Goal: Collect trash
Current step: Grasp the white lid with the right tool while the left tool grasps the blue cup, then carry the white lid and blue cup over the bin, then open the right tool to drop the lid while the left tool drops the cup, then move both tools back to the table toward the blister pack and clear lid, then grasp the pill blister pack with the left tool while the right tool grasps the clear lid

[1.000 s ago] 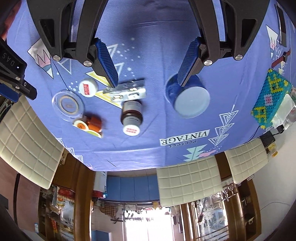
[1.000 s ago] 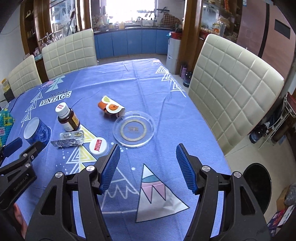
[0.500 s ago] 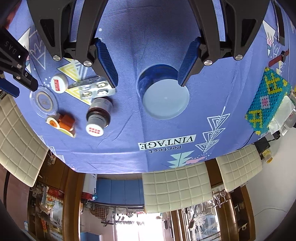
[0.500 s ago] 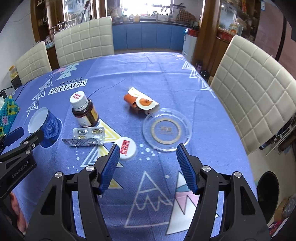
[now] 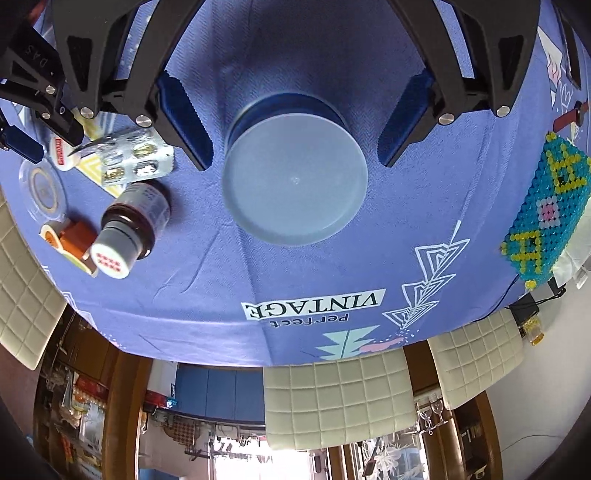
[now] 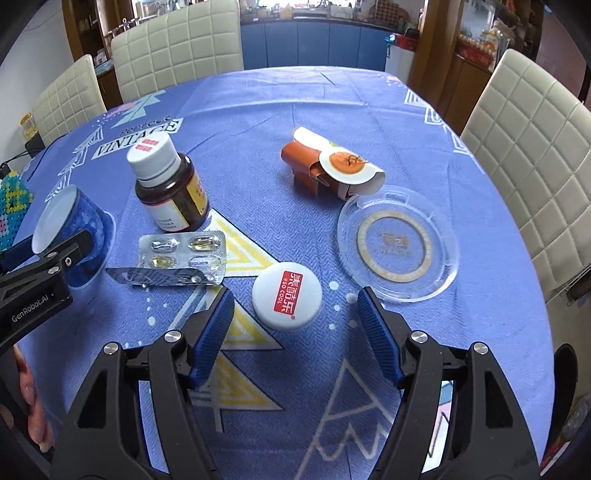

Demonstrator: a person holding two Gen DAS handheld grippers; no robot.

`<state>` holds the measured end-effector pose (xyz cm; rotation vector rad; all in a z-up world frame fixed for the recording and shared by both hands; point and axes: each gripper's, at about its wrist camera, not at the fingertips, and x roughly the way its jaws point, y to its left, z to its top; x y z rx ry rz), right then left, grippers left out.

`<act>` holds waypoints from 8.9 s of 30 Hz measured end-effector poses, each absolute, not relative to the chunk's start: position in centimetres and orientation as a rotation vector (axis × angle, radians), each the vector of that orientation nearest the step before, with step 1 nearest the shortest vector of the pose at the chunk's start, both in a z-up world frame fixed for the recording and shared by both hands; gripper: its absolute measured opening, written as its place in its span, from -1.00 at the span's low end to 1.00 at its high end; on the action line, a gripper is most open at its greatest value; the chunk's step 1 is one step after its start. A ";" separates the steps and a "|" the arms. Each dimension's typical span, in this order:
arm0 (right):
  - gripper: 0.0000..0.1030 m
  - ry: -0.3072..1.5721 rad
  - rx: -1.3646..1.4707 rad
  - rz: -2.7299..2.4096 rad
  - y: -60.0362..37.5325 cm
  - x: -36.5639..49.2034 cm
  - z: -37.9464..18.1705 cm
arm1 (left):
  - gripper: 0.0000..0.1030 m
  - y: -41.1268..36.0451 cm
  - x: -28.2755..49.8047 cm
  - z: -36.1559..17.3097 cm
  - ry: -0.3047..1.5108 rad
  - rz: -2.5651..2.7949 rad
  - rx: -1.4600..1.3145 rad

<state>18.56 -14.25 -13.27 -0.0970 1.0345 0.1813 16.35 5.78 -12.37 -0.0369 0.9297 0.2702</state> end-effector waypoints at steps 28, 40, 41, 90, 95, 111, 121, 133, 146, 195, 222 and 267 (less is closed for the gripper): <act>-0.19 0.974 -0.115 0.216 -13.6 18.2 -13.5 | 0.54 6.4 17.6 -14.2 0.946 0.220 0.003; -0.19 0.953 -0.142 0.204 -14.0 16.6 -11.5 | 0.54 4.9 14.1 -12.5 0.914 0.201 0.028; -0.19 0.948 -0.143 0.204 -14.1 16.4 -11.2 | 0.54 4.8 13.9 -12.4 0.910 0.199 0.031; -0.19 0.806 0.019 -0.257 -40.3 3.4 -3.4 | 0.54 -27.0 7.2 -5.3 0.729 -0.377 0.286; -0.19 0.796 0.032 -0.301 -43.2 3.0 -3.4 | 0.54 -30.4 7.4 -5.1 0.715 -0.421 0.303; -0.19 0.793 0.089 -0.434 -51.5 3.0 -3.6 | 0.54 -38.5 8.2 -5.5 0.714 -0.550 0.345; -0.17 0.807 0.119 -0.505 -54.6 3.0 -4.3 | 0.54 -41.5 8.6 -5.8 0.714 -0.596 0.364; 0.04 0.812 0.145 -0.560 -56.5 2.2 -5.0 | 0.54 -43.0 8.7 -6.5 0.733 -0.616 0.380; 0.12 0.816 0.177 -0.633 -59.0 0.5 -5.3 | 0.54 -46.0 7.9 -6.8 0.732 -0.660 0.408; 0.12 0.789 0.071 -0.397 -47.3 4.7 -3.5 | 0.56 -33.3 9.5 -4.4 0.738 -0.401 0.307; 0.13 0.781 -0.078 -0.124 -32.3 9.2 -2.7 | 0.56 -17.1 11.2 -3.9 0.756 -0.142 0.182; 0.72 0.976 -0.109 0.076 -22.0 22.7 -12.4 | 0.79 -3.1 18.7 -14.6 0.965 0.100 -0.026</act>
